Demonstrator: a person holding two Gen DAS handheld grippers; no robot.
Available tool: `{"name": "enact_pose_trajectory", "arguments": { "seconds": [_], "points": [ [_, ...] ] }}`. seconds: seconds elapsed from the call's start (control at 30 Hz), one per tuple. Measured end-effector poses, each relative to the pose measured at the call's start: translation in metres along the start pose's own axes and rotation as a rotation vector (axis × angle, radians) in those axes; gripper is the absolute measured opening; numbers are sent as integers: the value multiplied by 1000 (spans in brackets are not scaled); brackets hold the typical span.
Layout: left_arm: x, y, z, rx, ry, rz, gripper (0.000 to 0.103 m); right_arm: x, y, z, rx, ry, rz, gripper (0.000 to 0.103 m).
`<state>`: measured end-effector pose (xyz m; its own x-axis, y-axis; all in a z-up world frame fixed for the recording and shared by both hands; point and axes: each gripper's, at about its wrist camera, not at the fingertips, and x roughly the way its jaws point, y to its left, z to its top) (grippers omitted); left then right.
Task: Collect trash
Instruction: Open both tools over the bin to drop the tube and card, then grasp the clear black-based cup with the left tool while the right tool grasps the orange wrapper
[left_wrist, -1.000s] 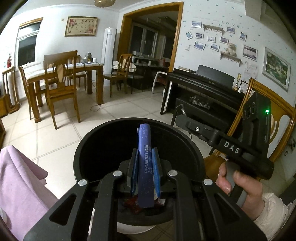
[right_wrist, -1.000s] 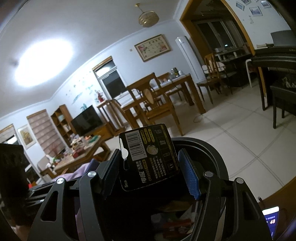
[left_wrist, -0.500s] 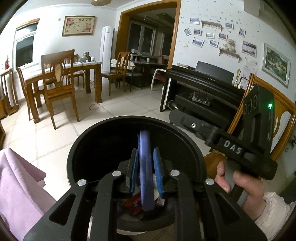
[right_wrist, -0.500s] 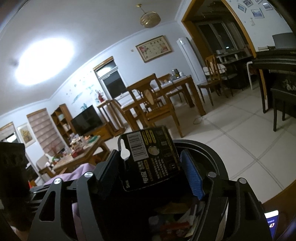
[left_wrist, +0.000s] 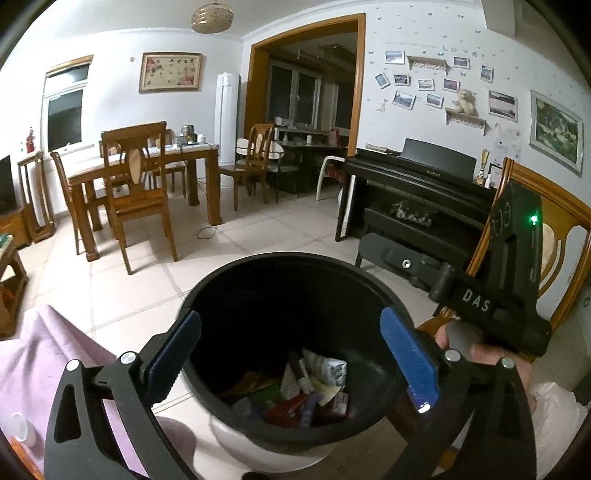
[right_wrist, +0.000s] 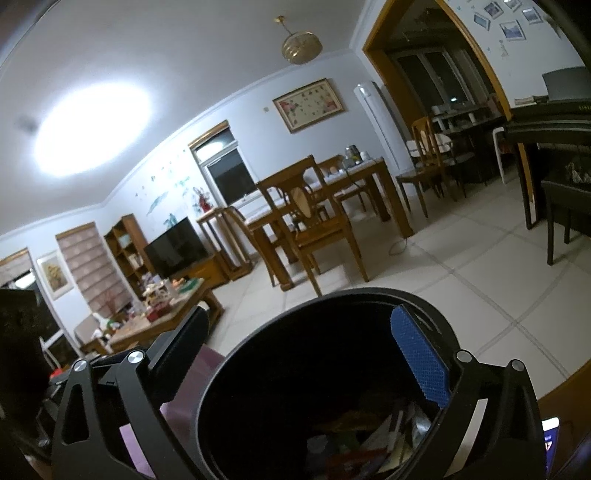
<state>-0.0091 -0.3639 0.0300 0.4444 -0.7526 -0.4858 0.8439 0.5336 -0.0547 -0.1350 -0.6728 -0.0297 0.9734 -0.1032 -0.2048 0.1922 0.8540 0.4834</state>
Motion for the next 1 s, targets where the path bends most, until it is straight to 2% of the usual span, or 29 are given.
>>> {"name": "enact_pose_trajectory", "arguments": {
  "seconds": [0.2,0.37,0.7,0.83,0.9,1.0],
  "points": [
    [-32,31,-16,-8,14,98,97,10,19,-8,-13,43,33,97],
    [-72,85,-42,-94,56,226,97,29,62,-21,-73,121,93,97],
    [-162,214,-106,-402,104,454,97,80,227,-92,-328,473,340,95],
    [-185,240,-119,-477,79,473,97,98,296,-124,-441,614,405,91],
    [-196,249,-124,-524,46,474,97,104,321,-136,-475,664,433,91],
    [-199,254,-126,-559,47,469,97,114,359,-158,-530,713,447,91]
  ]
}}
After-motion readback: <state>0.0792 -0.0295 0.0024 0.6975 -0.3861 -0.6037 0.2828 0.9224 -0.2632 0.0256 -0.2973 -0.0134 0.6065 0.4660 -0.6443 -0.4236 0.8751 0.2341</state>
